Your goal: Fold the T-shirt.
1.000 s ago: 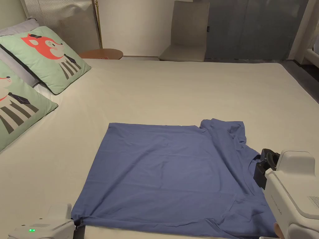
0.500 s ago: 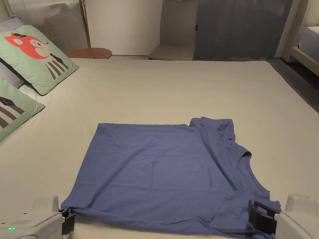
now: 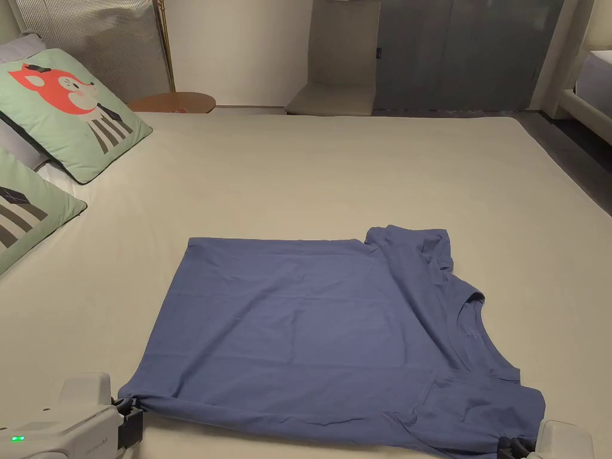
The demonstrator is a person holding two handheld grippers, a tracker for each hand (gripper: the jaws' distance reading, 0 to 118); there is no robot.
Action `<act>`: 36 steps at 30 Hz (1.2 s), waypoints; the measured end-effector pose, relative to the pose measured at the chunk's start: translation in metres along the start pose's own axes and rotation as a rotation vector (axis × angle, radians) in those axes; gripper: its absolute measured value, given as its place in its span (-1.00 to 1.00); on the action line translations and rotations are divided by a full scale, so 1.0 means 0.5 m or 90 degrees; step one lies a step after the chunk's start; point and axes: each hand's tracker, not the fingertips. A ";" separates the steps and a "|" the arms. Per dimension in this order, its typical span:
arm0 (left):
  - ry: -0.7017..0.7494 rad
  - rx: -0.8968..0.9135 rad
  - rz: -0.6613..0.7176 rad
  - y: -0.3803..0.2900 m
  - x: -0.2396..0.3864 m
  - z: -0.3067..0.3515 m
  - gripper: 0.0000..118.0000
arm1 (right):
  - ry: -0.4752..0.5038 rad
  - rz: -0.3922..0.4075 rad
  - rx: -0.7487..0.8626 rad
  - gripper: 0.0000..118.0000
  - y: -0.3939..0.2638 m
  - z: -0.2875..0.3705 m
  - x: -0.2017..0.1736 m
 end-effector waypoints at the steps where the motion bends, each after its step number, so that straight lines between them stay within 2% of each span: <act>1: 0.001 0.000 0.004 0.001 -0.005 -0.003 -0.90 | -0.004 0.000 0.006 -0.92 0.001 0.007 -0.002; 6: -0.009 0.012 0.022 0.016 -0.011 -0.003 -0.90 | 0.000 0.000 0.056 -0.92 0.041 0.037 -0.004; 12: -0.014 0.050 0.033 0.094 -0.008 -0.020 -0.90 | 0.012 0.022 0.136 -0.92 0.153 0.040 -0.029; 19: -0.005 0.079 0.020 0.206 0.008 -0.088 -0.90 | 0.003 0.039 0.171 -0.92 0.280 -0.044 -0.050; 27: 0.015 0.024 -0.031 0.276 0.038 -0.251 -0.90 | -0.031 0.040 0.091 -0.92 0.347 -0.249 -0.028; 31: 0.025 -0.019 -0.051 0.283 0.047 -0.325 -0.90 | -0.049 0.013 0.025 -0.92 0.364 -0.307 -0.025; 33: 0.030 -0.046 -0.054 0.281 0.046 -0.360 -0.90 | -0.057 0.035 0.007 -0.92 0.362 -0.334 -0.025; 36: 0.031 -0.064 -0.043 0.265 0.046 -0.379 -0.90 | -0.068 0.040 -0.036 -0.92 0.353 -0.356 -0.025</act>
